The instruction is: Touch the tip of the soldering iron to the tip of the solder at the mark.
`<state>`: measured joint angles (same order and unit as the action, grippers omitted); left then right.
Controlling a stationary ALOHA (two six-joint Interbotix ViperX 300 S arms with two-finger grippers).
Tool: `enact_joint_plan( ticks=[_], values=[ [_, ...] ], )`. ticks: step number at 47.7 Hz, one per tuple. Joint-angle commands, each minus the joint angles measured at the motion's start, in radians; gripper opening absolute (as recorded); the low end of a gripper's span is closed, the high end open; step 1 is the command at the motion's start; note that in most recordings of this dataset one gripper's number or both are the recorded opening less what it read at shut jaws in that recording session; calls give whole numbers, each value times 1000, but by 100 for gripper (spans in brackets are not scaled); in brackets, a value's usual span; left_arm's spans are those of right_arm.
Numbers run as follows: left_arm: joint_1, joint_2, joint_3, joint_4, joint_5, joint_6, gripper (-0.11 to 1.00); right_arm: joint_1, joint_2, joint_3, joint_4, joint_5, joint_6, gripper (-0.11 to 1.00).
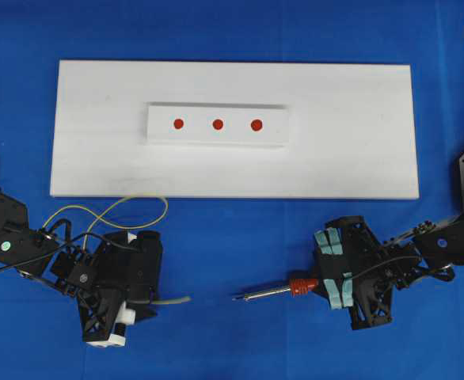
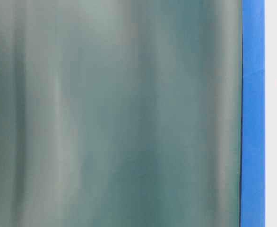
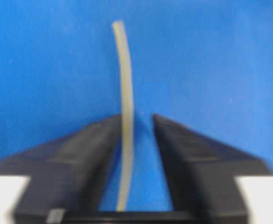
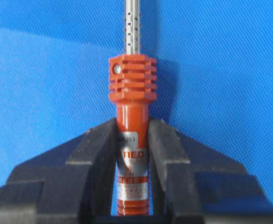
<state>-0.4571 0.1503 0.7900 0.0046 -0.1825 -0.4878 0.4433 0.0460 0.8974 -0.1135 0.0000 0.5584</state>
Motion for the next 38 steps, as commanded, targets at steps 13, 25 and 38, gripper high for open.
enact_joint_plan(
  ticks=[13, 25, 38],
  values=[
    [8, -133, -75, 2, 196, 54, 80, -3, -150, -35, -26, 126, -15, 90],
    [72, -318, -87, 2, 359, 189, 79, -51, -405, -83, -172, 380, -14, 83],
    [195, -497, -37, 3, 410, 347, 77, -169, -666, -69, -285, 520, -9, 83]
  ],
)
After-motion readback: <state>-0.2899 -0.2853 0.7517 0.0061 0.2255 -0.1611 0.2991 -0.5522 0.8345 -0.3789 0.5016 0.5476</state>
